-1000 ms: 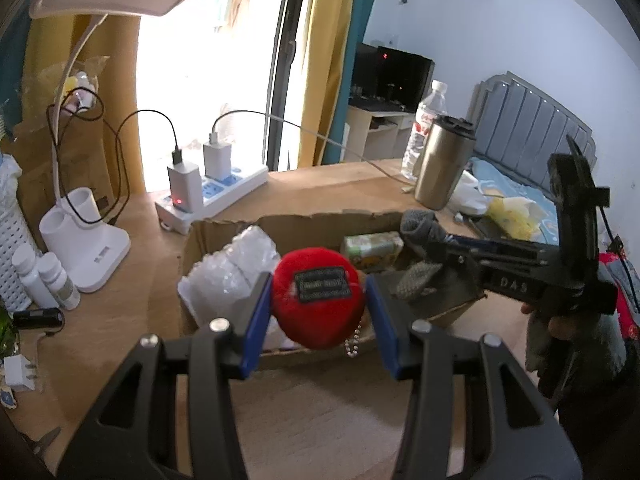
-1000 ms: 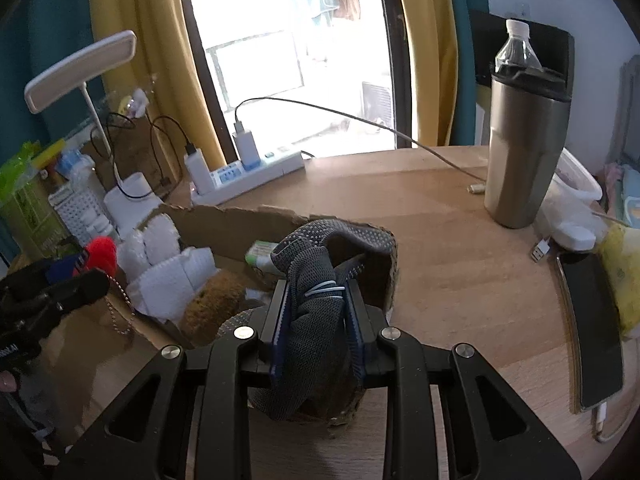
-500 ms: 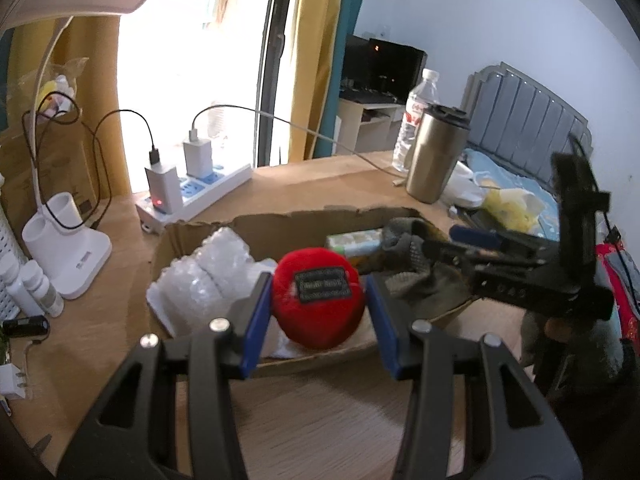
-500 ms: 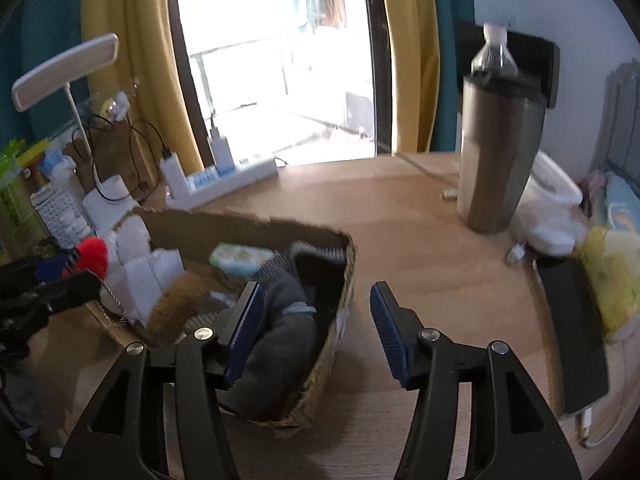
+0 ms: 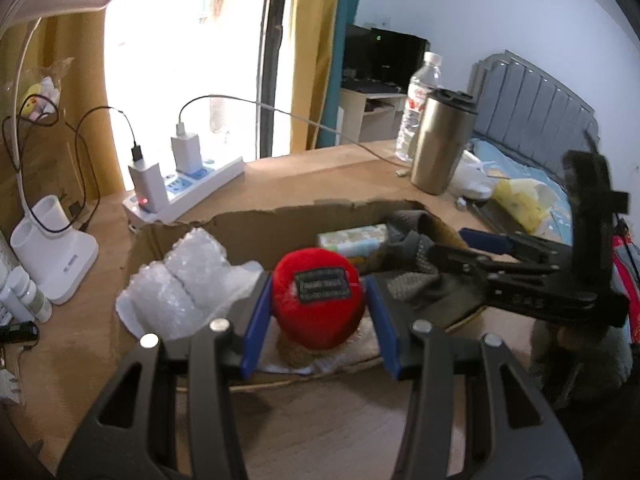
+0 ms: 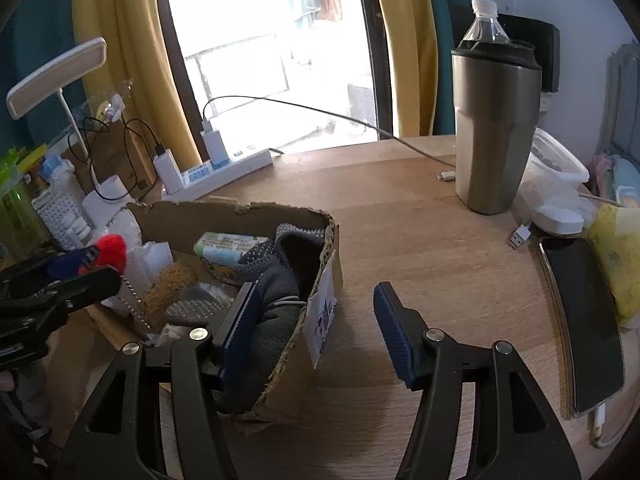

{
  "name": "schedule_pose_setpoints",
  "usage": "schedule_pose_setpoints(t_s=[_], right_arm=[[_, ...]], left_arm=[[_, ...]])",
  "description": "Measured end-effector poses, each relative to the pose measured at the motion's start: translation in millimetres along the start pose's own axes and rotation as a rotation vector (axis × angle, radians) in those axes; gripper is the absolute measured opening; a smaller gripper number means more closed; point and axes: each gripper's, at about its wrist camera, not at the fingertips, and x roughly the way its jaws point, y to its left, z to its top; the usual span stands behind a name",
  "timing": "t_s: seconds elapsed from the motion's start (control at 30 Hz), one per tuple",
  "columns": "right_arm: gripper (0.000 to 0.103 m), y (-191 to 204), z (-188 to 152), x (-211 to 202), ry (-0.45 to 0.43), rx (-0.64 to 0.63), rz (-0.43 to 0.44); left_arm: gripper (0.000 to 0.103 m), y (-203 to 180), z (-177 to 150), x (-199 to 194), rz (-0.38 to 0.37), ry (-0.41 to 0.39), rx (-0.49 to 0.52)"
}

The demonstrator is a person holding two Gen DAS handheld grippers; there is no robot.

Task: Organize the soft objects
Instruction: 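Open both grippers to drop the glove and red pouch into the box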

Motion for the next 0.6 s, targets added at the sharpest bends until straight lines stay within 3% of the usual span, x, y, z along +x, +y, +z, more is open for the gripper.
schedule_pose_setpoints(t_s=[0.6], right_arm=[[0.063,3.2,2.3,10.8,0.012,0.007,0.023]], left_arm=[[0.053,28.0,11.0,36.9,0.045,0.045,-0.031]])
